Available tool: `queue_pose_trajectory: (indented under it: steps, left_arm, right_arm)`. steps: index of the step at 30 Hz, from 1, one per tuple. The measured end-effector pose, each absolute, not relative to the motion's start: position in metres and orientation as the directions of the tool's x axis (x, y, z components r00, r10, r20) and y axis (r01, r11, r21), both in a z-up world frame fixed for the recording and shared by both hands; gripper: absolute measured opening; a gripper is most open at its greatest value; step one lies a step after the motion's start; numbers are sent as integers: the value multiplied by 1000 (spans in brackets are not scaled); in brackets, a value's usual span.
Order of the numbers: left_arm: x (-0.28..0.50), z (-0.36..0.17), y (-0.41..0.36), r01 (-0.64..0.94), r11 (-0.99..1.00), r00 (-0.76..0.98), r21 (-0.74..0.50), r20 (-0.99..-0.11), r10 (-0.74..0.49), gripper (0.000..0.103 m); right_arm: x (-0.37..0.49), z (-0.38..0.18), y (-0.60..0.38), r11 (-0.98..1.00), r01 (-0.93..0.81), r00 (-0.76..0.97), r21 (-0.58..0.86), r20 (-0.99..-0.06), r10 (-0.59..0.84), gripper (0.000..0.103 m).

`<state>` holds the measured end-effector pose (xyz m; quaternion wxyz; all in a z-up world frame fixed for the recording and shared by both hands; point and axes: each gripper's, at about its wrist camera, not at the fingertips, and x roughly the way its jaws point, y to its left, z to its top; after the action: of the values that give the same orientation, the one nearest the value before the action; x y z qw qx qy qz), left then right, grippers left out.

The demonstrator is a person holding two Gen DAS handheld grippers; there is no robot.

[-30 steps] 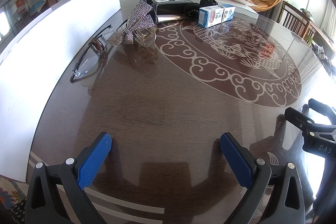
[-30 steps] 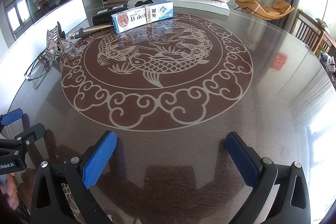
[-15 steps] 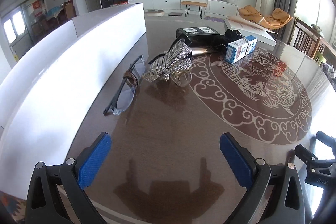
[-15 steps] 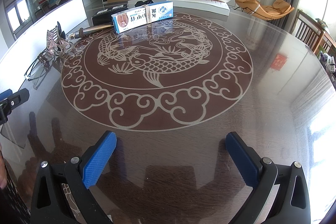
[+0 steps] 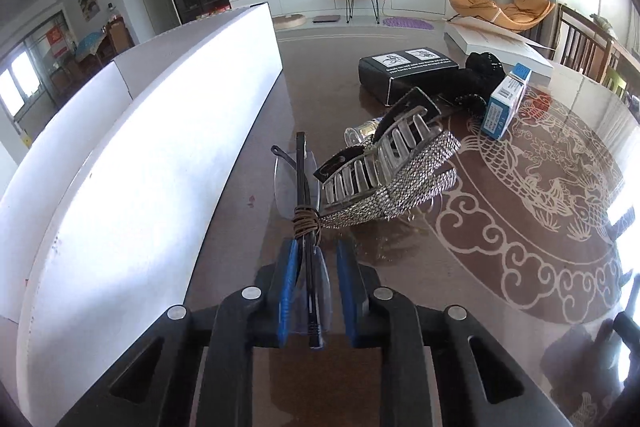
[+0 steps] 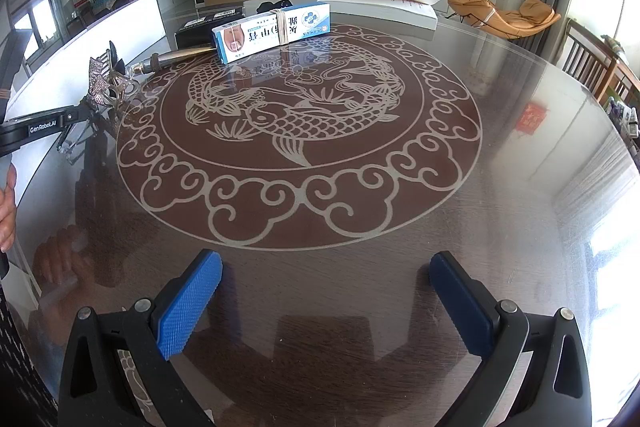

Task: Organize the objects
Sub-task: 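Lower the left tool onto the eyeglasses and close it on them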

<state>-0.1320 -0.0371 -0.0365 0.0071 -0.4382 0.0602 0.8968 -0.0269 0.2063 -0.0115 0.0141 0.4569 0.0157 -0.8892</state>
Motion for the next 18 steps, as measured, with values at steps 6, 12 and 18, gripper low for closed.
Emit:
queue_pose_trajectory:
  steps: [6,12,18]
  left_arm:
    - [-71,-38,-42,-81,-996,-580,-49,-810,87,14]
    - [-70,-41,-39,-55,-998,-576,-38,-815,63,64]
    - [-82,-52,-53,15,-998,-536,-63,-843,45,64]
  right_arm:
    - [-27,-12,206,-999,40,-582,-15,-813,-11,103]
    - [-27,-12,206,-999,40,-582,-15,-813,-11,103]
    - [-27,-12,206,-999,40,-582,-15,-813,-11,103]
